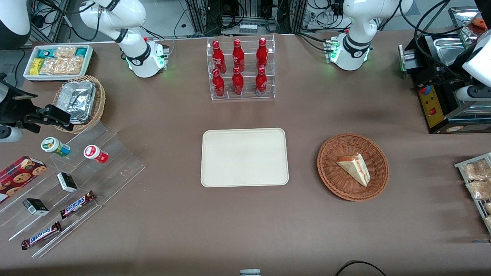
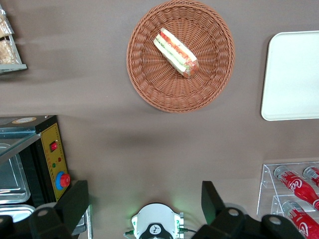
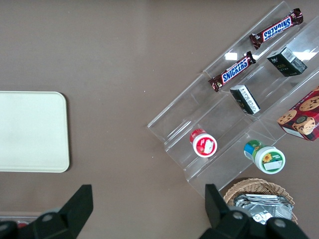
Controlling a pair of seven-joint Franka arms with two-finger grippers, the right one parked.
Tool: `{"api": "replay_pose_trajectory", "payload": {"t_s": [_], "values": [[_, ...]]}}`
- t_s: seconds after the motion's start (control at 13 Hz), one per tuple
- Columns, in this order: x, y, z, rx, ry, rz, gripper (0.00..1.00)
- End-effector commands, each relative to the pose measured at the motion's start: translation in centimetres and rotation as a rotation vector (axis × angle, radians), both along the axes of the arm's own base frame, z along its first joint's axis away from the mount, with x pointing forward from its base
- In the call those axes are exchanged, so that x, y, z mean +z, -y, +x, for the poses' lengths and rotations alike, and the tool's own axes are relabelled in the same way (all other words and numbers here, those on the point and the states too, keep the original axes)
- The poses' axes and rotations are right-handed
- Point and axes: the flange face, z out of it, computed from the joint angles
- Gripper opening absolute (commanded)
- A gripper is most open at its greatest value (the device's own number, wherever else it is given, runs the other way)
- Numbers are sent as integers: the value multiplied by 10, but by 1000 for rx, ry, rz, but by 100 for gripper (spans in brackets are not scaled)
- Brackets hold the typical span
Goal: Place sandwich from basket to tray
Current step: 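Move the left gripper over the wrapped sandwich in the wicker basket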
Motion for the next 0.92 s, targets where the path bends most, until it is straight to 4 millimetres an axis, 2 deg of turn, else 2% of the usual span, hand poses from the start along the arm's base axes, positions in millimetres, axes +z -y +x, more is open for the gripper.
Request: {"api": "replay_pose_trajectory", "payload": {"t_s": [0.0, 0.08, 0.31, 0.54, 0.69, 0.85], "values": [[4, -2, -5, -18, 5, 1, 100], [0, -3, -3, -10, -1, 4, 100], [-45, -3, 29, 15, -42, 44, 100], [-102, -10, 60, 106, -34, 51, 100], [-146, -11, 78, 237, -15, 68, 100], [-195, -4, 93, 393, -14, 102, 100]]}}
